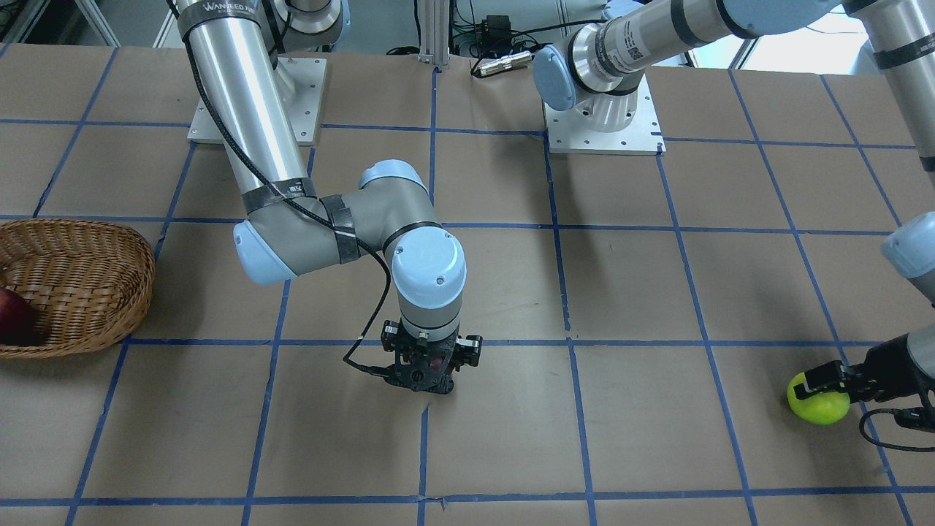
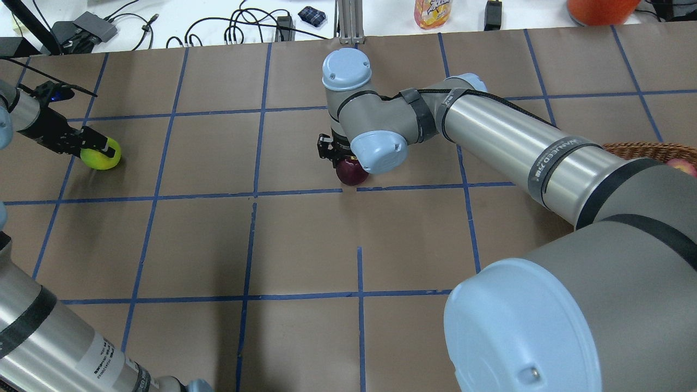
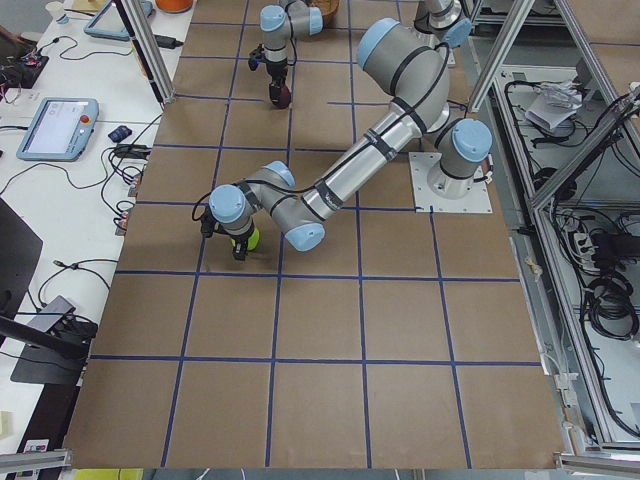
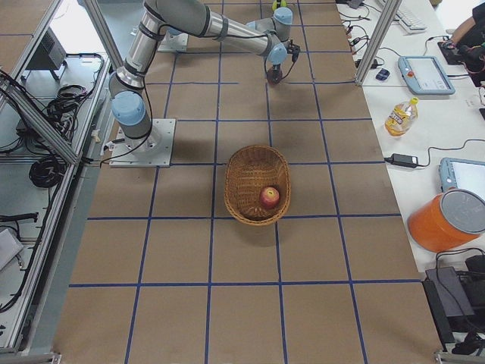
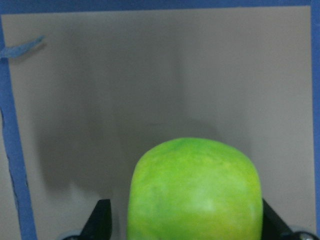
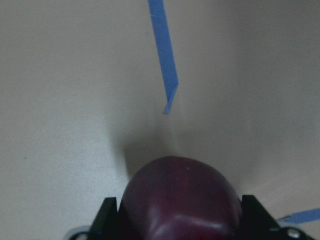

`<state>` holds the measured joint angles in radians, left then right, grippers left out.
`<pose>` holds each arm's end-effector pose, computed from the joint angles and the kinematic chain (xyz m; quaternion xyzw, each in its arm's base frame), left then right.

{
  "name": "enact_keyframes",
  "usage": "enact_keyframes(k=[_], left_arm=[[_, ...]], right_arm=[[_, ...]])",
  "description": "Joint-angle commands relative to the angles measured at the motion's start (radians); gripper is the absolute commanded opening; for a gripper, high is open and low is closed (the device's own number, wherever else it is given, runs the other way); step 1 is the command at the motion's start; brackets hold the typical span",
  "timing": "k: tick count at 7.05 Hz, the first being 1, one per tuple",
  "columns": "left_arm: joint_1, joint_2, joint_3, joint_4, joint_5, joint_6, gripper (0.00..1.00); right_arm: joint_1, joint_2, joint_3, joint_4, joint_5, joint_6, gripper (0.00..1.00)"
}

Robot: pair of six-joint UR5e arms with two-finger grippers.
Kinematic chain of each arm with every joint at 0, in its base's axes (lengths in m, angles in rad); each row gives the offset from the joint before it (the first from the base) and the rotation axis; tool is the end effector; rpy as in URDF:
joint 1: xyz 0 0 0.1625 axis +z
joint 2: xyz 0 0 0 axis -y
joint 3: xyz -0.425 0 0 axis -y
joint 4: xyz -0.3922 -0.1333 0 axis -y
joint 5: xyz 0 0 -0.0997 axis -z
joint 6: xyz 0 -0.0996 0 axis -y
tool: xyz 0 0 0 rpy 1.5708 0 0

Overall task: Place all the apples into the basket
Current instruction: 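Place the purple apple in the basket while the left carries the green apple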

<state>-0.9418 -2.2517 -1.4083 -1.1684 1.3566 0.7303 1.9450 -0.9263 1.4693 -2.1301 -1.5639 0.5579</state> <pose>0.2846 -0.6537 0.1902 -0.0441 -0.9916 0.0222 0.1192 0.3778 -0.5955 0.2016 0.0917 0.9957 -0.0057 0.0067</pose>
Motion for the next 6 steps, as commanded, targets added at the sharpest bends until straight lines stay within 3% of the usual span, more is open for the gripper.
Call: enact_keyframes(k=[1,2,4,5,6], left_arm=[[-0.021,0.032,0.005,-0.032,-0.011,-0.017,0.08],[-0.061,0.067,0.021,-0.131,-0.017,-0.07,0.01],[-0.179,0.171,-0.053,-0.19,-0.016,-0.188,0.01],[-0.252,0.234,-0.125,-0.186,-0.023,-0.353,0.0],[-0.376,0.282,-0.158,-0.182,-0.039,-0.558,0.0]], right_arm=[[-0.029,-0.04,-0.007,0.027,-0.002,-0.057,0.42],[-0.066,-0.098,-0.012,0.089,-0.005,-0.123,0.42],[-0.263,-0.254,0.058,0.186,-0.024,-0.289,0.45],[-0.356,-0.323,0.131,0.184,-0.043,-0.362,0.46],[-0.455,-0.385,0.214,0.159,-0.089,-0.564,0.46]])
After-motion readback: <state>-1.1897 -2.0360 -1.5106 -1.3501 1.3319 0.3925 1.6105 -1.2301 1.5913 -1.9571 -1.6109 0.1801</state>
